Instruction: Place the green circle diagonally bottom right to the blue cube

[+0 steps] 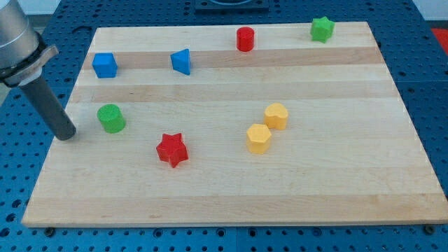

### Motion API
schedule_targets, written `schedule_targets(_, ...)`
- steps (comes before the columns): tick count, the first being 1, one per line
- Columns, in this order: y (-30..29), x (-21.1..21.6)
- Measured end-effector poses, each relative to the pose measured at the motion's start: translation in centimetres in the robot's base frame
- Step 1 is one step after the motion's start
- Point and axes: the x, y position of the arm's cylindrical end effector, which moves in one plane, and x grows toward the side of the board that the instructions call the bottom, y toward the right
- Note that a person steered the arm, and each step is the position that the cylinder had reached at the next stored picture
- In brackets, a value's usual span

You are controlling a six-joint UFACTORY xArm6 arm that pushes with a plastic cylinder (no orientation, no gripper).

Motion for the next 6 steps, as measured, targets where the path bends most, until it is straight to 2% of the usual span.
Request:
schedule_targets(3,16.1,-4.9)
schedule_targets(4,14.6,-3.3)
schedule_targets(5,8.4,-0.4)
schedule_targets(6,6.2,-2.4)
